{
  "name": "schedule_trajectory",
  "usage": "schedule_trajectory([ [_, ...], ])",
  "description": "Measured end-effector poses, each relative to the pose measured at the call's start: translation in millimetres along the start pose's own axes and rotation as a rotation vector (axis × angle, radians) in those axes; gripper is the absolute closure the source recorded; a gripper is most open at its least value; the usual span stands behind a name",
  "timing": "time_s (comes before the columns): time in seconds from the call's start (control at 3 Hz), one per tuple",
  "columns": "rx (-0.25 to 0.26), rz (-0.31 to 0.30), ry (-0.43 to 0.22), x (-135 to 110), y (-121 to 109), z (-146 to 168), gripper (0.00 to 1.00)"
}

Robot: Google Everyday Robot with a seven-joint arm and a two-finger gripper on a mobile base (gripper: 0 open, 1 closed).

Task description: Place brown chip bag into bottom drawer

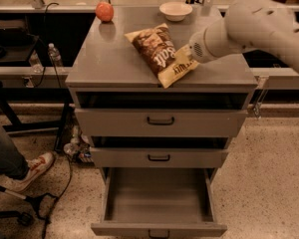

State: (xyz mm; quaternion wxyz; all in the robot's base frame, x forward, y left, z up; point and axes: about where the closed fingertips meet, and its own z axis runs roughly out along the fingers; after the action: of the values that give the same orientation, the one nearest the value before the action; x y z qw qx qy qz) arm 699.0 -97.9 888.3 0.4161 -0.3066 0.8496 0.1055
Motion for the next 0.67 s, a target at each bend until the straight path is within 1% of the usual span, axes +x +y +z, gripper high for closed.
schedule_trajectory([
  [0.33, 0.039, 0.03, 0.038, 27.2, -13.5, -42.3, 1.0],
  [0.67, 0.046, 0.044, 0.078, 47.8, -19.3, -70.5, 1.0],
])
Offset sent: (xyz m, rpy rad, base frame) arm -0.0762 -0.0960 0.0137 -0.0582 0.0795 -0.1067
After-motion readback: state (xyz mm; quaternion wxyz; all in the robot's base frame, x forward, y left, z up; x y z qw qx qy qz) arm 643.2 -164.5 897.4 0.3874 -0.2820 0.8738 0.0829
